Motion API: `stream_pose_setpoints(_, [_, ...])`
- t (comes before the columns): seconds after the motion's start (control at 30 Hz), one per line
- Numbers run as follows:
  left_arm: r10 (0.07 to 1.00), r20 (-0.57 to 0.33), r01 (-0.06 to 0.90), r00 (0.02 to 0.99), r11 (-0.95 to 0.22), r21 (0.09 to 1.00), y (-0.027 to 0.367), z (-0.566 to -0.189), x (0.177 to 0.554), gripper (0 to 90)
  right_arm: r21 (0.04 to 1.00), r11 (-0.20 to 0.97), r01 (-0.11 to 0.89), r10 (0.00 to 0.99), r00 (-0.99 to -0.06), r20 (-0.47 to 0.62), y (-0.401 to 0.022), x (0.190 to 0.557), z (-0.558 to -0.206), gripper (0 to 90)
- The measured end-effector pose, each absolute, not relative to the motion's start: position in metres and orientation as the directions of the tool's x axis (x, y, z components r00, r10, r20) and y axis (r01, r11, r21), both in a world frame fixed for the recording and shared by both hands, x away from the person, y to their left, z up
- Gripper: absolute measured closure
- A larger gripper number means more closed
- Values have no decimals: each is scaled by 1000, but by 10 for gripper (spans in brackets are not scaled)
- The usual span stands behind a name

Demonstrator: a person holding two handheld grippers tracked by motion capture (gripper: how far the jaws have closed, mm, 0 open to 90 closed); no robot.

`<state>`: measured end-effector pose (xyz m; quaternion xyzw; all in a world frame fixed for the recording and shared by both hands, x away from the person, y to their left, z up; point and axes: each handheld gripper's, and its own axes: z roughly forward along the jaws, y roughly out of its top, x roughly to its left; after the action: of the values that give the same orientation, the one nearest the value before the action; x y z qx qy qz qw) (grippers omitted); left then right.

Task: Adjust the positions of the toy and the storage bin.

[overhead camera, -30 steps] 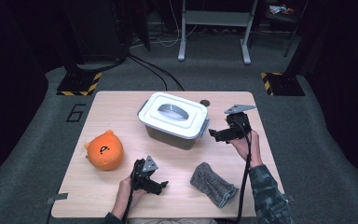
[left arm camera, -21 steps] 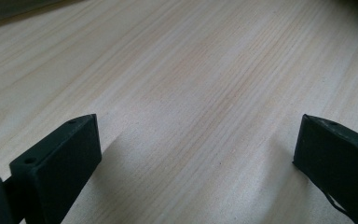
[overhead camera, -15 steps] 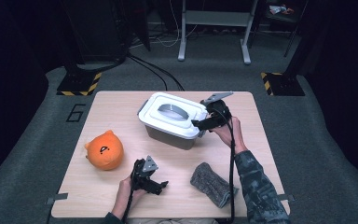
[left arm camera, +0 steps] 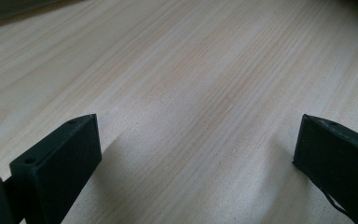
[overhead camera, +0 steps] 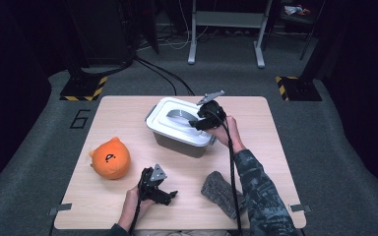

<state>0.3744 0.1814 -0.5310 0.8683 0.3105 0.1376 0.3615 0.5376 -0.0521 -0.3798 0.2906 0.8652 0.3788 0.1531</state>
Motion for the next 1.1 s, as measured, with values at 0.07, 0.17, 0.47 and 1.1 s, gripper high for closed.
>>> stream_pose_setpoints(0.07, [638,15,439,770,-546,713,181,-531,374,2,742,555,377,618,-784,-64,-48,539,-381,507])
stream_pose_setpoints(0.17, [639,15,440,769,-546,713,181,-531,374,2,751,549,368,612,-788,-61,-45,541,-383,547])
stream_pose_setpoints(0.47, [638,14,440,770,-546,713,181,-531,374,2,747,565,350,592,-803,-72,-44,543,-384,606])
stream_pose_setpoints(1.1, [639,14,440,769,-546,713,181,-531,374,3,716,567,408,643,-762,-74,-52,526,-380,624])
